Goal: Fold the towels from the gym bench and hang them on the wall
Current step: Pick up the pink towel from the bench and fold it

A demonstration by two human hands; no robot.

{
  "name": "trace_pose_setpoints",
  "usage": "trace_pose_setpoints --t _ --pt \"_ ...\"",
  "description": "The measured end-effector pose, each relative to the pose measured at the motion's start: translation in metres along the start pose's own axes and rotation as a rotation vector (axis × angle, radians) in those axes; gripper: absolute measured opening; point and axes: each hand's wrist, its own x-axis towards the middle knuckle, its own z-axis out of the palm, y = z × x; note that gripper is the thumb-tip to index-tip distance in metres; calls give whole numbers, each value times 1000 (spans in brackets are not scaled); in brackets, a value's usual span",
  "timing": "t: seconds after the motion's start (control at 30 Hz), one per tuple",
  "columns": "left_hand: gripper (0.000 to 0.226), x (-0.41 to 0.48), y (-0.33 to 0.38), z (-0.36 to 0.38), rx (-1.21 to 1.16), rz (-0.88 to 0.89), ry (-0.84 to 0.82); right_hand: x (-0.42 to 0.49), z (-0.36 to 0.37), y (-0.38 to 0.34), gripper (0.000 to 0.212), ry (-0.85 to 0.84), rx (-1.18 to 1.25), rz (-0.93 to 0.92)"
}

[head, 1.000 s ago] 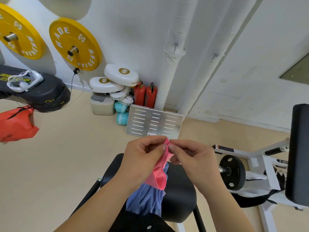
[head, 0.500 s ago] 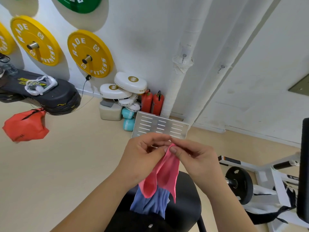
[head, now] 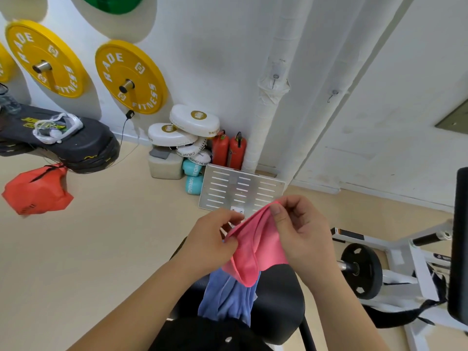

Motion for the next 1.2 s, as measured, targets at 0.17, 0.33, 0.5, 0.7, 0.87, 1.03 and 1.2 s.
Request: trace_pose_setpoints --t 0.17,0.33,0.5,0.7,0.87,1.03,1.2 --pt "48 5 -43 -5 171 -232 -27 8 -25 17 17 147 -57 23" --pt "22 21 -55 -32 229 -409 -4 12 -62 47 15 239 -104 150" --pt "9 58 -34 -44 150 -484 66 32 -80 72 15 218 -208 228" --pt "22 90 14 -57 -4 -287 222 57 -94 56 19 260 -35 188" --pt "37 68 -15 -54 44 -260 232 33 -87 74 15 139 -42 186" --pt "40 18 -83 -27 42 -457 111 -20 -65 132 9 -26 -192 355" --pt "36 -39 -147 2 116 -632 -89 -76 -43 188 11 -225 -365 556"
